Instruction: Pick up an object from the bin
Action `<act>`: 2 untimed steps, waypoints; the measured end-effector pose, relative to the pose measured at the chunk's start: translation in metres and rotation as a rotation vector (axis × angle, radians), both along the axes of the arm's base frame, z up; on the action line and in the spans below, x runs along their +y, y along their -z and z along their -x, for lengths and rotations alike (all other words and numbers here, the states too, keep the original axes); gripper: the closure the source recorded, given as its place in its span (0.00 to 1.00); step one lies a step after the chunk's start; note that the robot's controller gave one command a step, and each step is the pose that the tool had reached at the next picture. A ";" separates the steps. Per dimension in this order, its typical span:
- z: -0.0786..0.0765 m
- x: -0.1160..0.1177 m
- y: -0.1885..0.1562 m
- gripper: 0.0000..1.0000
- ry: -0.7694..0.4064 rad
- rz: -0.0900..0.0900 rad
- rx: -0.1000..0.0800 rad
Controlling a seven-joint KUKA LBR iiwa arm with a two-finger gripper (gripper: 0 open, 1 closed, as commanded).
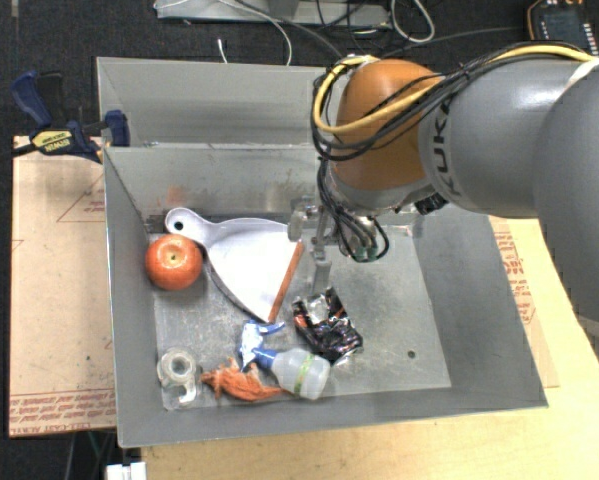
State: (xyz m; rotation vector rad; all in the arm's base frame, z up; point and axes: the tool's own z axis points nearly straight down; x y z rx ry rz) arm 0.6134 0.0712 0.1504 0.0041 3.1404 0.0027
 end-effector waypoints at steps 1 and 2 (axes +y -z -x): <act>0.000 0.000 0.000 0.00 0.000 0.000 0.000; 0.010 -0.003 0.013 0.00 -0.019 -0.001 -0.013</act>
Offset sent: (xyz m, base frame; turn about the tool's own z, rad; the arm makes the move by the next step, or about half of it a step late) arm -0.0457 -0.0197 -0.0632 -0.0591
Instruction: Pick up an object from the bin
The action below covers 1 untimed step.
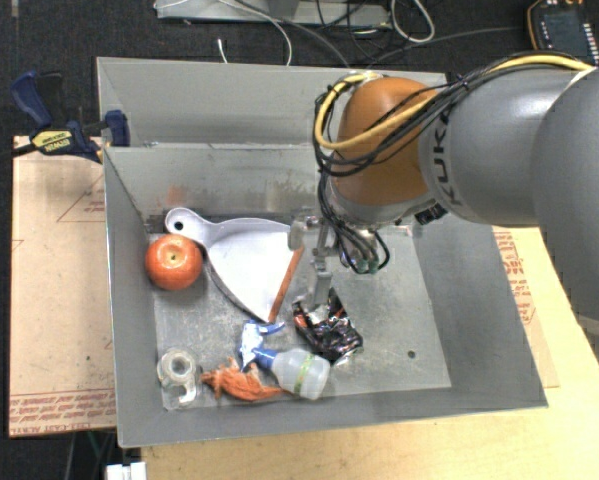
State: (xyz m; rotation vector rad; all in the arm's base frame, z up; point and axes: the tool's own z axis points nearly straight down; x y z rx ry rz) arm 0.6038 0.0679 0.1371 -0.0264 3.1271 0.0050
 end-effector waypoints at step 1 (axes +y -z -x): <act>0.010 -0.002 0.022 0.00 -0.075 0.004 0.020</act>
Offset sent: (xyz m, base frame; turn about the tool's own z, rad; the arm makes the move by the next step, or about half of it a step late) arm -0.0310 0.0458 -0.0194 -0.3496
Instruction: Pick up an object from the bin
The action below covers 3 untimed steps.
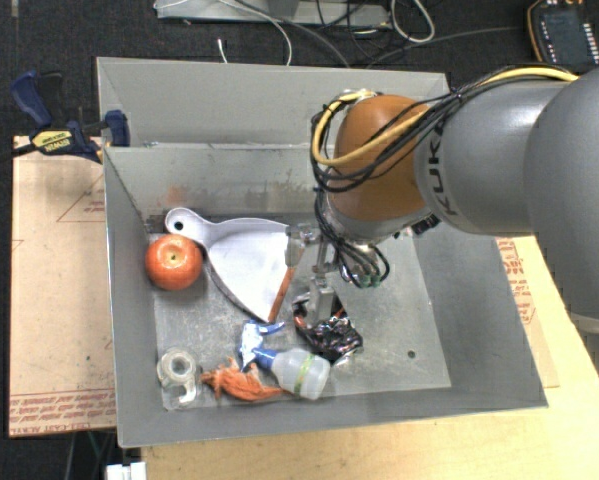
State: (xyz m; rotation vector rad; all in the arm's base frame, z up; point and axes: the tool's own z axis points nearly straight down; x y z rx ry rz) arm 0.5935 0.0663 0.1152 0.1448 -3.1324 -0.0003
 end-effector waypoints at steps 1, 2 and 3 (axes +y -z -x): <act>0.022 0.051 -0.002 0.00 -0.277 -0.005 -0.002; 0.015 0.038 0.001 0.00 -0.245 -0.005 -0.006; -0.011 0.028 0.025 0.00 -0.362 -0.006 -0.009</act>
Offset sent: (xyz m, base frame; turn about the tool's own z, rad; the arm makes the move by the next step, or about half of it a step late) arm 0.0086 -0.0200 -0.0194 -0.1065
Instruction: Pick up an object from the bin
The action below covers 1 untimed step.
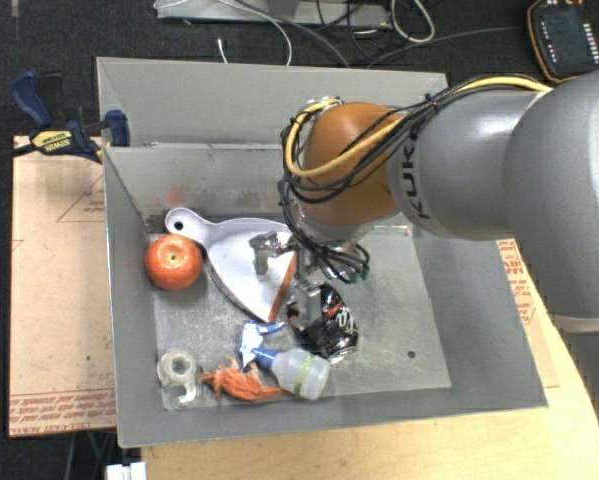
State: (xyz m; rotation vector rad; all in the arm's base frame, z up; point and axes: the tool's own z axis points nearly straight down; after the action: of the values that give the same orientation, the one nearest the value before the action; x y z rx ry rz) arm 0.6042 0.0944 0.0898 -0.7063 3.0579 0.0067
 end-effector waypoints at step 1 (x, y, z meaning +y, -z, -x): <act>-0.009 -0.113 -0.009 0.00 0.140 0.000 0.000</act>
Offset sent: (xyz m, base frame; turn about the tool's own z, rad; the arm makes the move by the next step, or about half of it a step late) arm 0.0104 -0.0170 0.1006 0.0433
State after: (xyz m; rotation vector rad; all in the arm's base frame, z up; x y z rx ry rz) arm 0.6128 -0.0181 0.0991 -0.4904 3.0993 0.0066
